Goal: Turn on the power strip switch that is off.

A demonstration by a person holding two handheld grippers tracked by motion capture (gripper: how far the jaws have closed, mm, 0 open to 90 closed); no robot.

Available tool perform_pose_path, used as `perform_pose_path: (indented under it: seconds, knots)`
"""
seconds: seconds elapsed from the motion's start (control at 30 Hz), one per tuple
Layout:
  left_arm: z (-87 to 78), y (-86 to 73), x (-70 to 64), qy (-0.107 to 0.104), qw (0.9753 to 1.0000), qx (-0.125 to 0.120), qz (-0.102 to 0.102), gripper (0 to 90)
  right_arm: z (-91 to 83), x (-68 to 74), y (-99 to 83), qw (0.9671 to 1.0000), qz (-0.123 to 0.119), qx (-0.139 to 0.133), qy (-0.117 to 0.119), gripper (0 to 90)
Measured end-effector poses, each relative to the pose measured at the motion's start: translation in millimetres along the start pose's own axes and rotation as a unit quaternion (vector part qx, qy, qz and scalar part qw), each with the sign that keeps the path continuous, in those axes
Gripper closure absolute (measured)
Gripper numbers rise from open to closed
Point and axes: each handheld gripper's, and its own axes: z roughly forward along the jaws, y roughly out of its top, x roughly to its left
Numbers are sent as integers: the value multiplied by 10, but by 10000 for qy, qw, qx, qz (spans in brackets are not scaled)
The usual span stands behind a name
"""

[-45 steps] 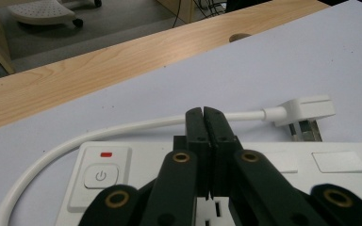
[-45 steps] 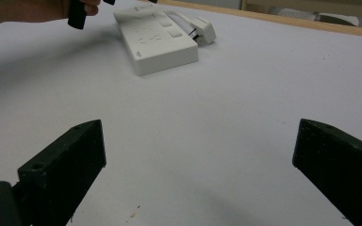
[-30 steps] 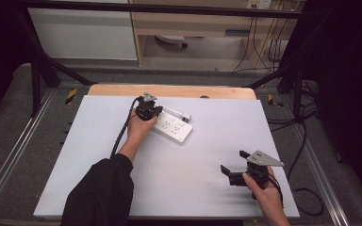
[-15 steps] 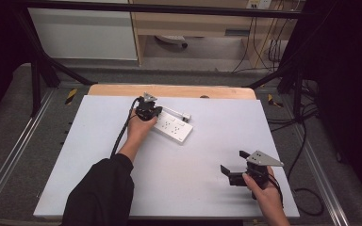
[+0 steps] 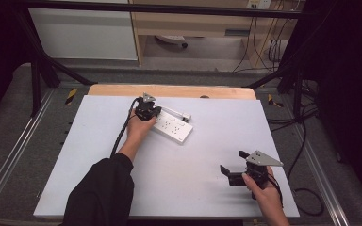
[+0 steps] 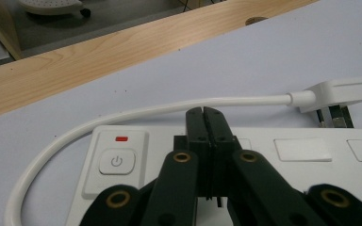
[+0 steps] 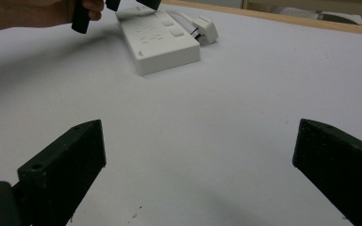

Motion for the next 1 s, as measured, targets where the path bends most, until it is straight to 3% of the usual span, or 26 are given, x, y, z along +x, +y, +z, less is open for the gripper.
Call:
perform_pose_path:
  seconds: [1.0]
  knots:
    - [27, -14, 17, -113, 9998, -38, -128, 900, 9, 4, 1, 10000, -11, 17, 9, 37]
